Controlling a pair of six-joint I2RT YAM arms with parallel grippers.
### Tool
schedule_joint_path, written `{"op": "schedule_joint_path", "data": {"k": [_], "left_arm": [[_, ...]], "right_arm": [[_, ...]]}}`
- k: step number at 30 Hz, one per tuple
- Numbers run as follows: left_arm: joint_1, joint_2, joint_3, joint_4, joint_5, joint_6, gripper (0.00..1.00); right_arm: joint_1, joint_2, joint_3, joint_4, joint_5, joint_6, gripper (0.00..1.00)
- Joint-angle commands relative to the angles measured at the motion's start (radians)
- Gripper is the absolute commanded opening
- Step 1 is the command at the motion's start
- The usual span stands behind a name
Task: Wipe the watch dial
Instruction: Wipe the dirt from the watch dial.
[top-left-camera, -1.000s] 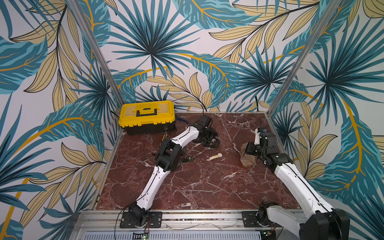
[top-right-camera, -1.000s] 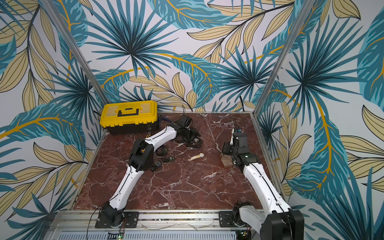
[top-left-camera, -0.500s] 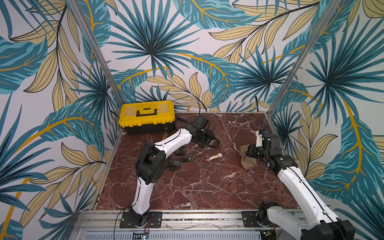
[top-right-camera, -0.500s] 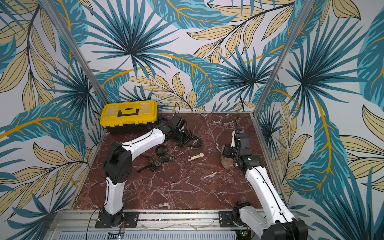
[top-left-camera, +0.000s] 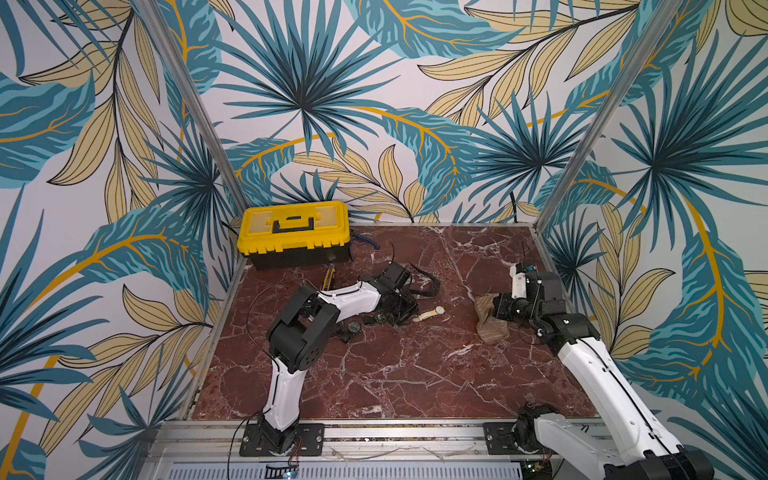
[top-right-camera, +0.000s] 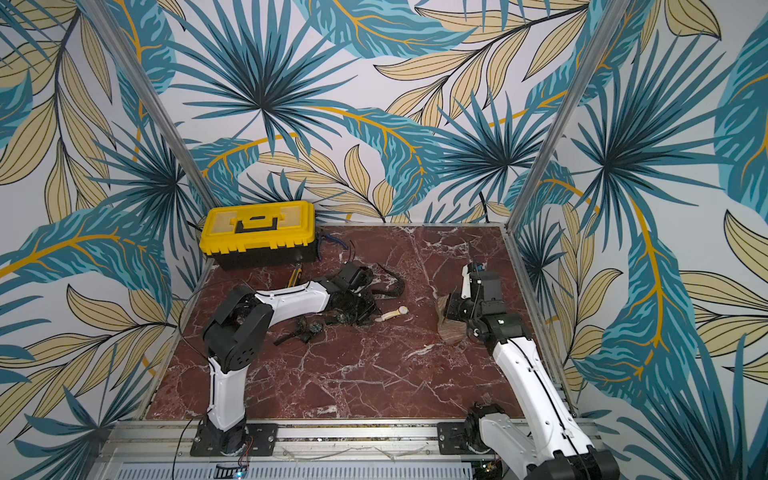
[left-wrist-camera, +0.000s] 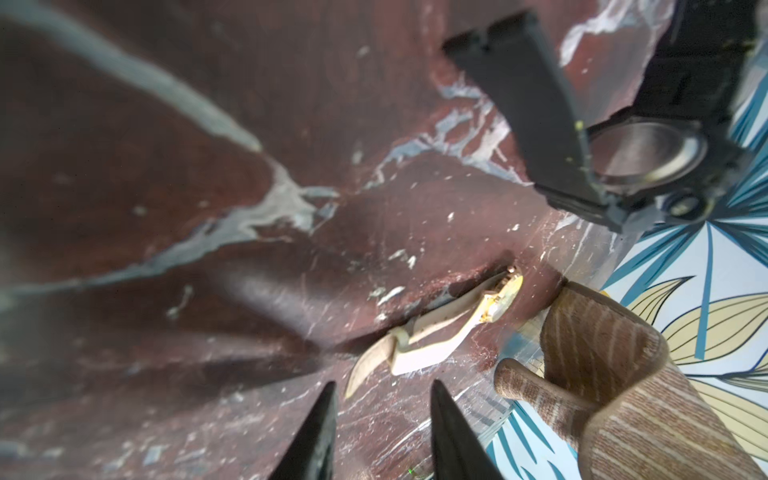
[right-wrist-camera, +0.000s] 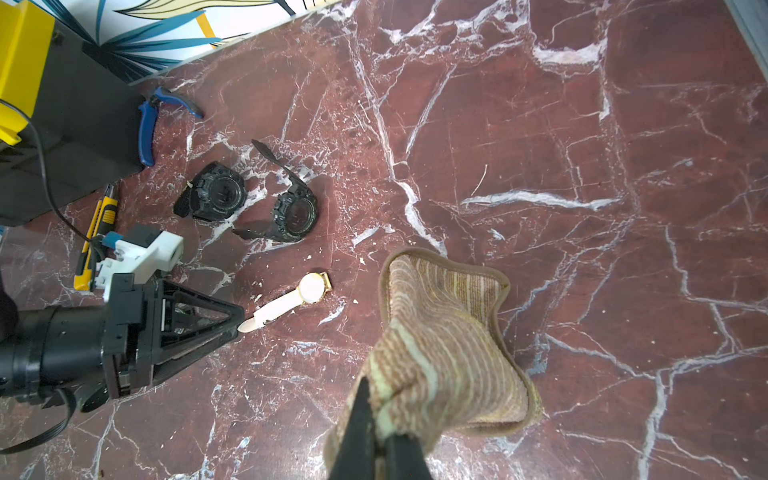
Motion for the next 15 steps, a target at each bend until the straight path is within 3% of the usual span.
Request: {"op": "schedule_joint_path", "data": {"k": [1,15], "left_arm": [[-0.001,0.025,-0.017,0.029,-0.01,-0.012,0.3],[-0.006,0.042,-0.017,0.027,0.03,-0.01,0.21]], "right_arm": [[0.007,0.012,-0.006,-0.001,-0.011,0.006,0.01],[0.007,0.107,0.015,0.042,-0.051,-0.005,0.02]]}}
